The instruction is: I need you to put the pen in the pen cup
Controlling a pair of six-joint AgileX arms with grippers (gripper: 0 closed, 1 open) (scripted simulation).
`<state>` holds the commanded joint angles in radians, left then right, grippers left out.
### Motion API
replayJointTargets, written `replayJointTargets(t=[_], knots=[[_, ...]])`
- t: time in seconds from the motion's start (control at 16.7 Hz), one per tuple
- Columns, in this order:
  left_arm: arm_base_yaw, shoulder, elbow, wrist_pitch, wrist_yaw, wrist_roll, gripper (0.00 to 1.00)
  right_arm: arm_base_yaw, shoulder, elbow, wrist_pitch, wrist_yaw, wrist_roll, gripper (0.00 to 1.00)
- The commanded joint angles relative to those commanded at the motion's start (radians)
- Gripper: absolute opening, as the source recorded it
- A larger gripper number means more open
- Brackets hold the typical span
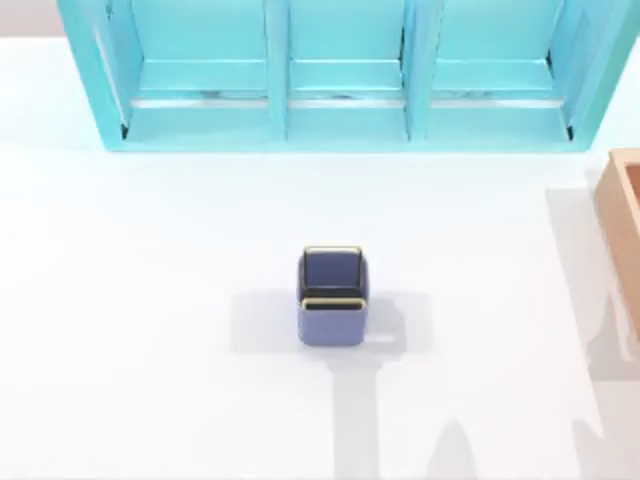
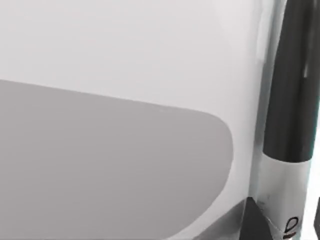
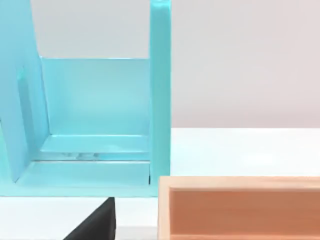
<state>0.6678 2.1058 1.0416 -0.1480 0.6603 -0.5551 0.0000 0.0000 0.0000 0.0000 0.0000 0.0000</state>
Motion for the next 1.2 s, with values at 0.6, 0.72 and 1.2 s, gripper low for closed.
replayJointTargets(t=[0.6, 0.72, 1.2], knots=[[0.0, 0.0, 0.0, 0.0, 0.0, 0.0, 0.0, 0.0, 0.0, 0.0, 0.0, 0.0, 0.0, 1.0], [0.033, -0.043, 0.021, -0.018, 0.013, -0.006, 0.0, 0.0, 0.0, 0.0, 0.0, 0.0, 0.0, 1.0], [0.219, -0.256, 0.033, -0.411, 0.053, 0.187, 0.0, 0.0, 0.0, 0.0, 0.0, 0.0, 0.0, 1.0]])
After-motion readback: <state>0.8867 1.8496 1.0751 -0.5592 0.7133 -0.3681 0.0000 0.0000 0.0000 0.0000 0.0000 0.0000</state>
